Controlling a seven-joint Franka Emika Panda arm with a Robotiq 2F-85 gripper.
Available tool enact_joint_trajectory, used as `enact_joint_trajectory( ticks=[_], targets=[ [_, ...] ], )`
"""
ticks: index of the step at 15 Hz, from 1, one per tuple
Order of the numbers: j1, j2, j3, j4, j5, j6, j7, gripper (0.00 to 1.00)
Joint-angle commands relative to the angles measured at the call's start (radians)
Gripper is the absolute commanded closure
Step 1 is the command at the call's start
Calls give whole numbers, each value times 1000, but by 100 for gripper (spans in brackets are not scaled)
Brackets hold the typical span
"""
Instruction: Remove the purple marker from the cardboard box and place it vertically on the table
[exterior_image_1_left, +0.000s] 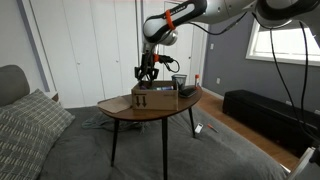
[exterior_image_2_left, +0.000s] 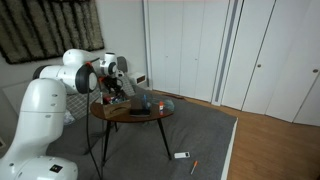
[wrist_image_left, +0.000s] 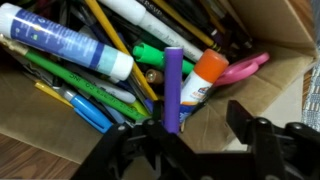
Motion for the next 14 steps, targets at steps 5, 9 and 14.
enact_joint_trajectory(
  ticks=[5, 9, 14],
  targets=[
    [23, 101, -46, 162, -6, -82, 80, 56],
    [10, 150, -48, 264, 15, -210, 94, 67],
    [6, 223, -44, 393, 28, -366, 92, 67]
  ],
)
